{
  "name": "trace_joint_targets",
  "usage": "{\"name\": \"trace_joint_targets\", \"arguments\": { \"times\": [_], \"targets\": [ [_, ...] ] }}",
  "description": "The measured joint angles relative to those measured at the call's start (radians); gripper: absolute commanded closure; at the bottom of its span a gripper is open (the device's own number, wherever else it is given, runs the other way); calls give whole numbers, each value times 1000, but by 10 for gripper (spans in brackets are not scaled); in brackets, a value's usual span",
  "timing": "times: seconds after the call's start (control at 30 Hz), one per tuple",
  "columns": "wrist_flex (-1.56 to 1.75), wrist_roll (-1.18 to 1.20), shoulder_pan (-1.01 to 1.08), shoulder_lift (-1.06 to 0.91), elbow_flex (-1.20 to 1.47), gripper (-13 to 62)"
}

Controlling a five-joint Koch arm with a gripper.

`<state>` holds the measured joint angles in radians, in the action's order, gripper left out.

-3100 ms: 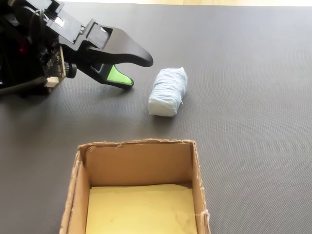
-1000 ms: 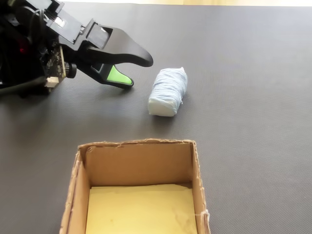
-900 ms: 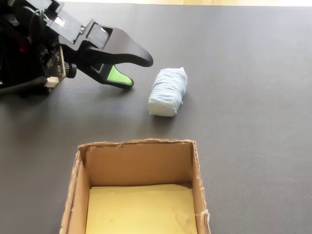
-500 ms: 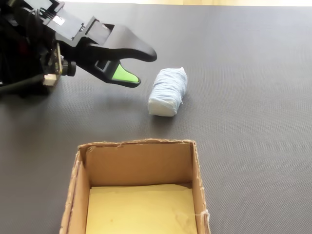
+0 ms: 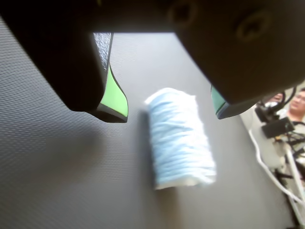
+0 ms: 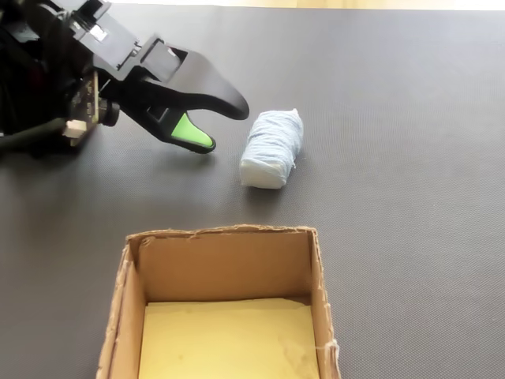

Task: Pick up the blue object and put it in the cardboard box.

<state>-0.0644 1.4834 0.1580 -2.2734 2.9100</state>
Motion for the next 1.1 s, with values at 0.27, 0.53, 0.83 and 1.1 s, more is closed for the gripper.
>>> {"name": "trace_joint_targets", "arguments": {
  "times": [0.27,0.53,0.83,1.1],
  "targets": [
    [-199,28,23,69,-187,165],
    [-457,43,23,276,-420,164],
    [-673,89,25,488,-595,165],
    [-673,86,25,601,-695,165]
  ]
}}
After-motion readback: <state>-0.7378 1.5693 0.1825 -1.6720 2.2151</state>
